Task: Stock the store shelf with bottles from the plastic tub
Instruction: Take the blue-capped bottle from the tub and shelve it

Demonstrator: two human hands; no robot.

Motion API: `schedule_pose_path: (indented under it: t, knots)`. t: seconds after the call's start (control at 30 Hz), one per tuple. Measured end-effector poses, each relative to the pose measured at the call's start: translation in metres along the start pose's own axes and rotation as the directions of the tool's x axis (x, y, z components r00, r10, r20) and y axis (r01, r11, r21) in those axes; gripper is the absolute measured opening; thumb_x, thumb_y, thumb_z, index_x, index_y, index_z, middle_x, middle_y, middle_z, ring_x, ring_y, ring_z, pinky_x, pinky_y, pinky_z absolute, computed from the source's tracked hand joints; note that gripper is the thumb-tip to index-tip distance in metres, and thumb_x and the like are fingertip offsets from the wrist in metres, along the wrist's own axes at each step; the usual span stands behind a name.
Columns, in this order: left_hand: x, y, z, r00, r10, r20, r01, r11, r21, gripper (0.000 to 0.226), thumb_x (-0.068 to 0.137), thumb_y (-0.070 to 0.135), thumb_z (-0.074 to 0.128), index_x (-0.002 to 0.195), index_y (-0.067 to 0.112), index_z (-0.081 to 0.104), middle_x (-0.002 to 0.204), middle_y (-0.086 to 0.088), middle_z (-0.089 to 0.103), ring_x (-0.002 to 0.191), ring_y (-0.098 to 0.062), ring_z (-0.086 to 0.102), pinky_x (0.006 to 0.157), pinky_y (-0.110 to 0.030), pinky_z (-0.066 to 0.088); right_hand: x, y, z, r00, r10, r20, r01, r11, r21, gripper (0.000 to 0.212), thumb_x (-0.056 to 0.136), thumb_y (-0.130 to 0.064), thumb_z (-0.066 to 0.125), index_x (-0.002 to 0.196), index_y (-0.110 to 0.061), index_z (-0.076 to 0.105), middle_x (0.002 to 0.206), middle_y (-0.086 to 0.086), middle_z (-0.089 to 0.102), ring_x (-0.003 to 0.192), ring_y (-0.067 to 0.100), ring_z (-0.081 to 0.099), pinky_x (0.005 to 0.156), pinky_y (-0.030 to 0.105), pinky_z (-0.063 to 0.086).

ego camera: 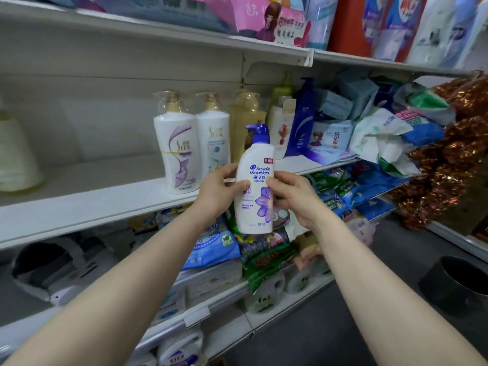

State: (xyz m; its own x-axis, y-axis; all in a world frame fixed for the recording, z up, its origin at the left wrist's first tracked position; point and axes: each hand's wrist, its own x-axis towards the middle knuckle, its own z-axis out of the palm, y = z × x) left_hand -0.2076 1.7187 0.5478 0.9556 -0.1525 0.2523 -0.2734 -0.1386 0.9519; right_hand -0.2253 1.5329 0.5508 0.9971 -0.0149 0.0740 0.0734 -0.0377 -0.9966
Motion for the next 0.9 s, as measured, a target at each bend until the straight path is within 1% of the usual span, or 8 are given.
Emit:
schedule_pose_path:
  t: [0.13,0.3,0.33,0.4,0.47,0.6,0.77,0.9]
  knots:
    - [0.023,0.007,0.022,0.996,0.003,-0.087,-0.001,1.000,0.030,0.050,0.089,0.013,0.070,0.137,0.017,0.056,0.120,-0.001,0.068,0.100,-0.015,0.067,0.082,-0.031,0.059,0.039,-0.006,-0.028,0.995,-0.025,0.095,0.028,0.999,-0.028,0.029,0.097,-0.016,0.062,0.126,-0.010,0.064,0.108,0.006,0.076,0.094,0.021,0.074,0.077,0.035,0.060]
    - [0.045,0.014,0.036,0.975,0.016,-0.219,-0.005,0.999,0.048,0.051,0.089,0.005,0.069,0.137,0.016,0.055,0.119,-0.002,0.066,0.093,-0.004,0.062,0.068,-0.011,0.053,0.081,-0.007,-0.040,0.982,-0.066,0.179,0.067,0.998,0.000,0.032,0.097,-0.013,0.061,0.129,-0.009,0.061,0.111,0.006,0.074,0.100,0.020,0.072,0.090,0.042,0.058]
    - [0.049,0.013,0.037,0.971,0.015,-0.240,-0.001,0.998,0.058,0.052,0.089,0.005,0.069,0.137,0.016,0.055,0.119,-0.003,0.067,0.095,-0.005,0.062,0.071,-0.013,0.054,0.087,-0.006,-0.041,0.978,-0.072,0.195,0.072,0.997,0.008,0.033,0.097,-0.013,0.061,0.130,-0.009,0.060,0.112,0.006,0.074,0.102,0.021,0.072,0.090,0.042,0.058]
    - [0.055,0.012,0.040,0.959,0.031,-0.282,-0.002,0.995,0.102,0.054,0.087,0.008,0.071,0.138,0.019,0.055,0.120,-0.004,0.068,0.102,-0.012,0.064,0.086,-0.029,0.057,0.099,-0.004,-0.043,0.969,-0.084,0.233,0.081,0.996,0.022,0.034,0.097,-0.012,0.061,0.132,-0.010,0.059,0.116,0.006,0.073,0.107,0.022,0.070,0.090,0.041,0.058]
    - [0.060,0.009,0.044,0.941,0.067,-0.333,-0.013,0.987,0.162,0.055,0.086,0.011,0.072,0.138,0.021,0.056,0.118,-0.002,0.069,0.104,-0.012,0.064,0.092,-0.040,0.055,0.110,-0.004,-0.044,0.957,-0.094,0.273,0.085,0.995,0.043,0.030,0.098,-0.010,0.061,0.128,-0.014,0.061,0.118,0.005,0.072,0.110,0.021,0.069,0.091,0.038,0.057]
    - [0.065,0.008,0.052,0.900,0.122,-0.419,-0.024,0.973,0.231,0.055,0.086,0.014,0.073,0.137,0.024,0.057,0.120,0.006,0.068,0.101,0.005,0.059,0.093,-0.033,0.053,0.128,-0.005,-0.047,0.934,-0.104,0.341,0.089,0.994,0.057,0.030,0.098,-0.012,0.061,0.126,-0.021,0.061,0.121,0.001,0.071,0.110,0.014,0.068,0.088,0.028,0.057]
    - [0.080,0.011,0.053,0.875,0.150,-0.460,-0.020,0.961,0.277,0.055,0.085,0.018,0.074,0.137,0.024,0.057,0.119,0.008,0.069,0.105,-0.002,0.063,0.095,-0.035,0.054,0.147,-0.008,-0.048,0.916,-0.127,0.380,0.111,0.992,0.063,0.034,0.099,-0.016,0.060,0.133,-0.018,0.059,0.120,-0.001,0.072,0.107,0.012,0.070,0.083,0.027,0.057]
    - [0.094,0.013,0.050,0.851,0.187,-0.491,-0.012,0.941,0.338,0.058,0.084,0.018,0.075,0.138,0.026,0.056,0.119,0.009,0.070,0.105,-0.004,0.065,0.094,-0.038,0.055,0.160,-0.015,-0.048,0.904,-0.142,0.403,0.108,0.989,0.105,0.034,0.098,-0.012,0.059,0.132,-0.021,0.057,0.123,0.000,0.070,0.110,0.012,0.068,0.086,0.028,0.059]
